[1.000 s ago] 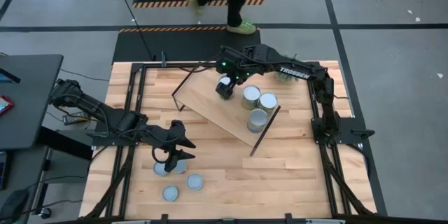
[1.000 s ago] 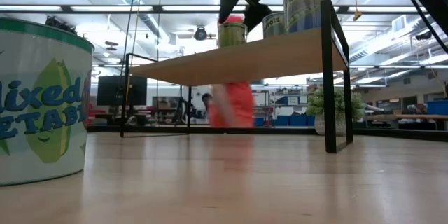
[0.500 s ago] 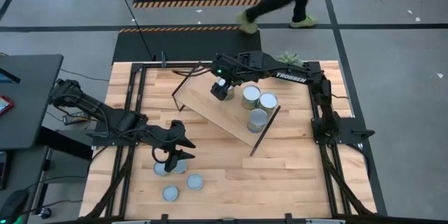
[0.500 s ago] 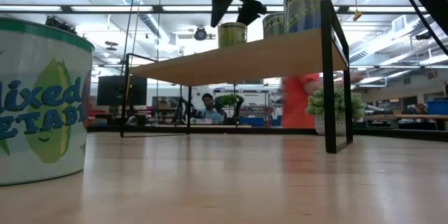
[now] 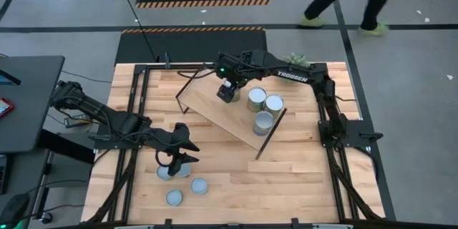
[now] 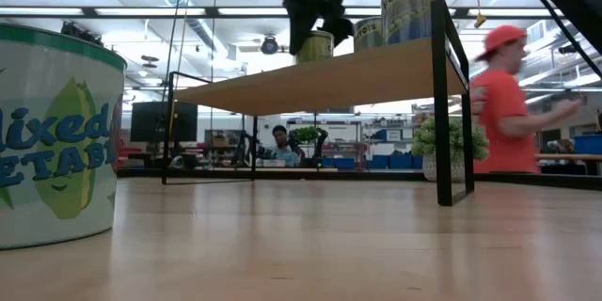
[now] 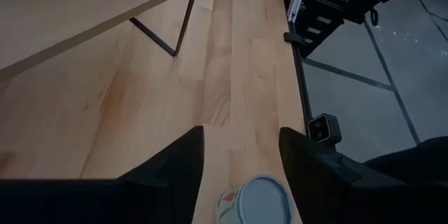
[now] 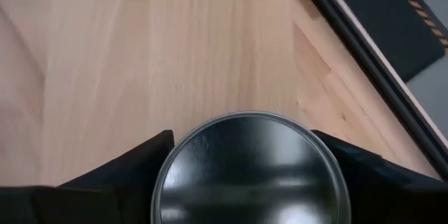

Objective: Pick and place cans onto a shelf
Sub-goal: Put the canned oranges on the shelf

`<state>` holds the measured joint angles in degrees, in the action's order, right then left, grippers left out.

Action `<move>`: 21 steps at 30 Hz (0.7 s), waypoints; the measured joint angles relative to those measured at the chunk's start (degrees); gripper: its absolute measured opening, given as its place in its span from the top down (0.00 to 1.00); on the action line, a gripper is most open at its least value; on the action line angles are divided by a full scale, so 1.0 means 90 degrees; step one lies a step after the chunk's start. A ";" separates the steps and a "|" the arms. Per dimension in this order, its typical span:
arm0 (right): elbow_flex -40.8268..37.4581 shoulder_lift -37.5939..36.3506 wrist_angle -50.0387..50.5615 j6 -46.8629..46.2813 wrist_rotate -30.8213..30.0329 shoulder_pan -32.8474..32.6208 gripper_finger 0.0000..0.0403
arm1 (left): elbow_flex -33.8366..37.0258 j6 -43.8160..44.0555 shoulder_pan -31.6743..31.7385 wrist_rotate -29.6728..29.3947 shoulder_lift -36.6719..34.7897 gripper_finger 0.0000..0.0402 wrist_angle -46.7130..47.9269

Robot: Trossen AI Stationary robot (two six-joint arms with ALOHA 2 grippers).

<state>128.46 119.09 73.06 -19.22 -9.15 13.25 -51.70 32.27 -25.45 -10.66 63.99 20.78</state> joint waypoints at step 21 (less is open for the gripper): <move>0.0019 -0.0078 0.0602 0.3993 0.1244 0.0200 0.20 | 0.0000 0.0010 0.0000 0.0000 0.0000 0.52 0.0027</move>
<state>128.64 118.39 78.48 16.72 2.04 15.05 -51.70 32.37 -25.45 -10.66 63.99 21.02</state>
